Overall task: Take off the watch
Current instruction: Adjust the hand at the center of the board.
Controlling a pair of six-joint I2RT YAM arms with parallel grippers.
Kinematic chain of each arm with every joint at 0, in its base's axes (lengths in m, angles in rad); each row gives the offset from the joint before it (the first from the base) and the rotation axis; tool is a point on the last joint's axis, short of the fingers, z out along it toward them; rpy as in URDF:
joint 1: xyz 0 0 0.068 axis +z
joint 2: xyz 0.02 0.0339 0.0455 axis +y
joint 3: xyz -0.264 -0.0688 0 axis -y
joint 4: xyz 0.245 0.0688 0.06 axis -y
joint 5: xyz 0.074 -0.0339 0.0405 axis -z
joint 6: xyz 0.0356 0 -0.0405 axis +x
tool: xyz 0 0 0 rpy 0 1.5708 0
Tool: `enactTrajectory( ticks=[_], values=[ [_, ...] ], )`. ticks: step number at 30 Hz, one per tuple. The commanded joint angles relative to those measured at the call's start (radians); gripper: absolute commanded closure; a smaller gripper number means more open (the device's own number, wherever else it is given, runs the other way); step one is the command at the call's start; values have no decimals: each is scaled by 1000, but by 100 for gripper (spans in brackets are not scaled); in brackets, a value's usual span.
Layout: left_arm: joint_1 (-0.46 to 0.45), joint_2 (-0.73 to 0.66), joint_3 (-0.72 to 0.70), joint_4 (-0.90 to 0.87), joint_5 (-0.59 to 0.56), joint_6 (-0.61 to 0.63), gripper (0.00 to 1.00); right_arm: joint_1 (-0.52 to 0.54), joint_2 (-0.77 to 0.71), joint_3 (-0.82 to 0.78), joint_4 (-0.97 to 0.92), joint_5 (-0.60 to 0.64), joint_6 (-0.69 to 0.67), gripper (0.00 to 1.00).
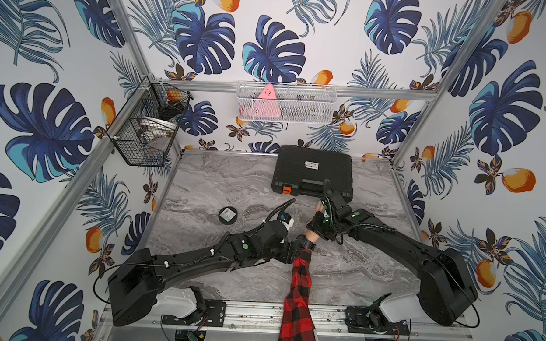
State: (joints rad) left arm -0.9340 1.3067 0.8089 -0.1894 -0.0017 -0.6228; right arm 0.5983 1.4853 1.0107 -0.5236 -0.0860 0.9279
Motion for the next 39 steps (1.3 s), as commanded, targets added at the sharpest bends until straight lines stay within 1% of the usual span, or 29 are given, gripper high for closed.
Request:
enactTrajectory(
  ticks=[1,5,8,10,15,20,25,28,32,35,39],
  values=[
    [1,-7,19,-69,-55,15,33,32,39,62,-174,155,36,87],
    [3,-32,24,-123,-107,18,33,86,96,115,-273,282,58,87],
    [20,-64,33,-185,-143,29,33,131,141,180,-359,387,80,91],
    [46,-90,33,-227,-152,39,33,167,183,221,-418,465,97,91],
    [119,-151,30,-293,-139,69,33,232,306,327,-577,606,148,92],
    [173,-197,30,-345,-135,98,33,281,429,422,-691,686,181,92],
    [198,-233,16,-380,-129,118,32,312,532,515,-795,756,209,91],
    [209,-248,4,-392,-127,124,32,332,606,566,-847,791,224,86],
    [216,-256,-4,-398,-124,123,32,355,658,622,-873,795,227,73],
    [219,-256,-7,-395,-119,122,32,367,649,635,-813,737,188,64],
    [221,-245,-2,-395,-119,123,32,382,617,634,-729,638,143,55]
  ],
)
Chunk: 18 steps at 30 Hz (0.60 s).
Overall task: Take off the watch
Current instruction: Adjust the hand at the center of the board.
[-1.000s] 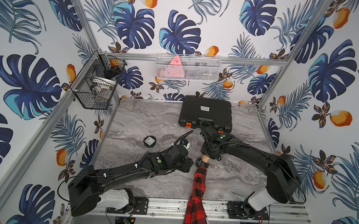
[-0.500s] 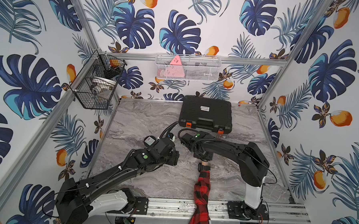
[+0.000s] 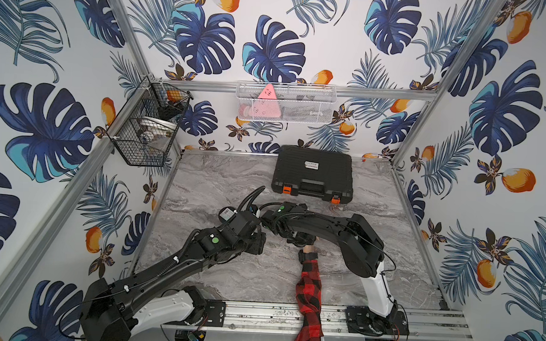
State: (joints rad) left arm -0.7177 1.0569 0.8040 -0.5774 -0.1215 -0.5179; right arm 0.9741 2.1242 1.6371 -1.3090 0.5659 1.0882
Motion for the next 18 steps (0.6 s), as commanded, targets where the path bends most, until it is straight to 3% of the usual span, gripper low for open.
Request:
enactTrajectory(
  ticks=[1,10,18],
  values=[
    [3,8,3,-7,0,18,32,8,-30,6,73,-35,-25,54],
    [3,27,12,-13,6,4,32,9,-169,-67,256,-195,-85,37],
    [4,109,55,-16,52,-46,33,-74,-361,-240,428,-302,-113,36]
  ],
)
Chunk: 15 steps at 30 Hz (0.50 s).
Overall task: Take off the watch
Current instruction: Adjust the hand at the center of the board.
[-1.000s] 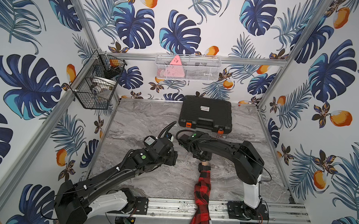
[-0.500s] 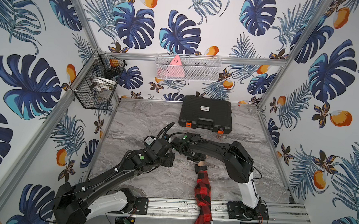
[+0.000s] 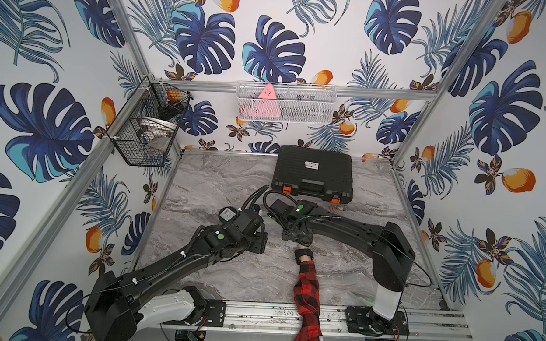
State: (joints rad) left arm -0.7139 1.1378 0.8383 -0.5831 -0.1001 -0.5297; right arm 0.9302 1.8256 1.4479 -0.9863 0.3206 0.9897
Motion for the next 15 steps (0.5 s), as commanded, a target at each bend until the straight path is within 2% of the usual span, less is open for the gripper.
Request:
enactTrajectory(
  ticks=[1,9,15],
  values=[
    [-1,47,32,-15,38,-50,33,-56,-101,-92,140,-83,-18,36],
    [-73,211,153,-16,49,-180,32,-325,-325,-358,273,-264,-102,36],
    [-182,408,312,-28,16,-299,33,-522,-417,-427,258,-319,-226,36]
  ],
)
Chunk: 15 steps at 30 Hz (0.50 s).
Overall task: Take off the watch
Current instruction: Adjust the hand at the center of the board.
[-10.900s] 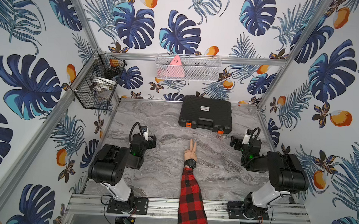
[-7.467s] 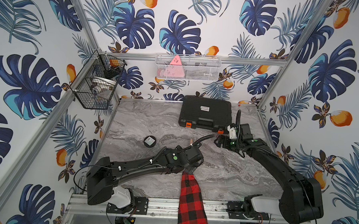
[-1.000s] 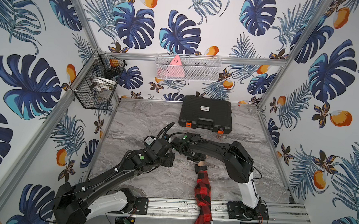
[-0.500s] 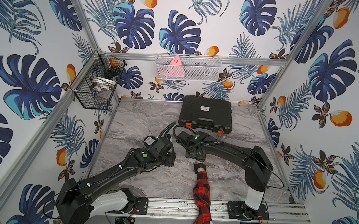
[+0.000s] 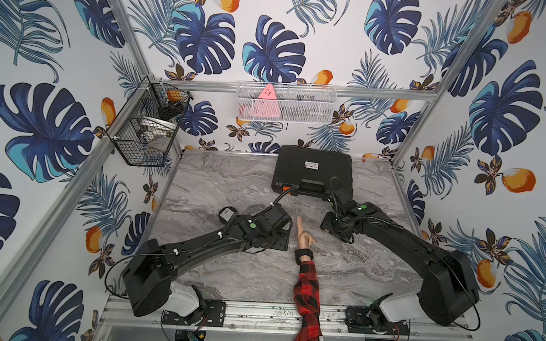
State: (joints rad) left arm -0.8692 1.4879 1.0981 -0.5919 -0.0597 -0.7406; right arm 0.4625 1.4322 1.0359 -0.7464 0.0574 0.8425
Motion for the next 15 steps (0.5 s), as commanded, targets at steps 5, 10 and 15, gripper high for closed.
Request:
enactTrajectory(
  ticks=[5,10,15],
  values=[
    [-76,217,171,-39,-22,-144,34,-160,-53,-51,16,-96,-152,37],
    [-79,309,252,-52,-10,-174,34,-230,-75,-94,34,-159,-184,37],
    [-79,381,308,-61,-5,-199,36,-267,-79,-114,41,-195,-207,37]
  ],
)
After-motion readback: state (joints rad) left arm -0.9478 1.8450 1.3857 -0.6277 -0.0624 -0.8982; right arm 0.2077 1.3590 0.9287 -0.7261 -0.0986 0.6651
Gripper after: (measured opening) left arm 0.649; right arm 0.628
